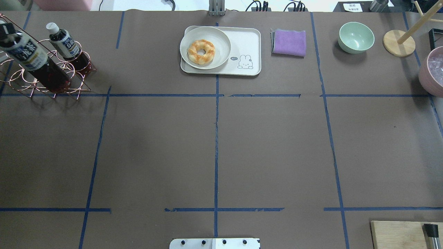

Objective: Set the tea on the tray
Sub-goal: 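Grasp the dark tea bottle with the left gripper and lift it out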

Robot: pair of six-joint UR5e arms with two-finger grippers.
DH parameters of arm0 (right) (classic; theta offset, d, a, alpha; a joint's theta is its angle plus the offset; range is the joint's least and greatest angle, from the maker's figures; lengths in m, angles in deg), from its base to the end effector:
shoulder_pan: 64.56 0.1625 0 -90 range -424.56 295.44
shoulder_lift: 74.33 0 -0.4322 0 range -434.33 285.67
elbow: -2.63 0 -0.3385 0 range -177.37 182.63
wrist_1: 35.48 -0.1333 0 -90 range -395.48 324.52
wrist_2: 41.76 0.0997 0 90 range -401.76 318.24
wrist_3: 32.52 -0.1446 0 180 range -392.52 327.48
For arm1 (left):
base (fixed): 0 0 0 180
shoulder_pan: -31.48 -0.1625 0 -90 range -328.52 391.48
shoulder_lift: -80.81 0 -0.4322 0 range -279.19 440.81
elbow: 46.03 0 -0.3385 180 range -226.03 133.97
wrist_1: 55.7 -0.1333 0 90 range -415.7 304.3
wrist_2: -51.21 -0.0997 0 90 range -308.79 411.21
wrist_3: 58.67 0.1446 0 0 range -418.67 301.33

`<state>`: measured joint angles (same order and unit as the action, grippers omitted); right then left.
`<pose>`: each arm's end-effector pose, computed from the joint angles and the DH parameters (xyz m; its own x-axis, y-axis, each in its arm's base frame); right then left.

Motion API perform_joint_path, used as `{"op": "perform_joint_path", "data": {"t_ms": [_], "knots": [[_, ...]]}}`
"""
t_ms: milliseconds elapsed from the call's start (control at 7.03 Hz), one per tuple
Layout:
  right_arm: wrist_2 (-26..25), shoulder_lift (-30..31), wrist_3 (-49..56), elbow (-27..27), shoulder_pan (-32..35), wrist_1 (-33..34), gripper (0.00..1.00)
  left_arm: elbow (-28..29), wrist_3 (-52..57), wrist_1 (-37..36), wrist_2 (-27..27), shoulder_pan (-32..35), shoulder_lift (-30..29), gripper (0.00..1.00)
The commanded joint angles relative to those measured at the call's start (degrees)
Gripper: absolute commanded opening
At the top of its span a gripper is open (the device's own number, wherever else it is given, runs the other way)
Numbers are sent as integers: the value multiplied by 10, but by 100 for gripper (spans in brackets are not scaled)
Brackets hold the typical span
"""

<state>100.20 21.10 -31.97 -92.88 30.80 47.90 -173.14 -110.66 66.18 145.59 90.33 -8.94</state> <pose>0.0574 -0.4034 0.6692 0.6230 -0.0434 0.7810 -0.0868 0.9885 0.1242 0.1227 -0.4393 0.3510 0.6506 0.1106 -0.7513 0.5278 0.6455 0.5521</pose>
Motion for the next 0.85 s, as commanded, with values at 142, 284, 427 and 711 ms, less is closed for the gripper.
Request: {"op": "perform_joint_path", "data": {"t_ms": [142,284,427,711], "knots": [[0,-1,1,-3,0,-1,100,-32,-79,-222,-167,-196,-165,0],[0,-4,1,0,-1,0,100,-25,-86,-281,-216,-263,-230,0],[-1,-5,1,0,0,0,100,-5,-129,-301,-237,-301,-265,0],[0,-5,1,1,0,0,100,88,-163,-294,-269,-337,-339,0]]}}
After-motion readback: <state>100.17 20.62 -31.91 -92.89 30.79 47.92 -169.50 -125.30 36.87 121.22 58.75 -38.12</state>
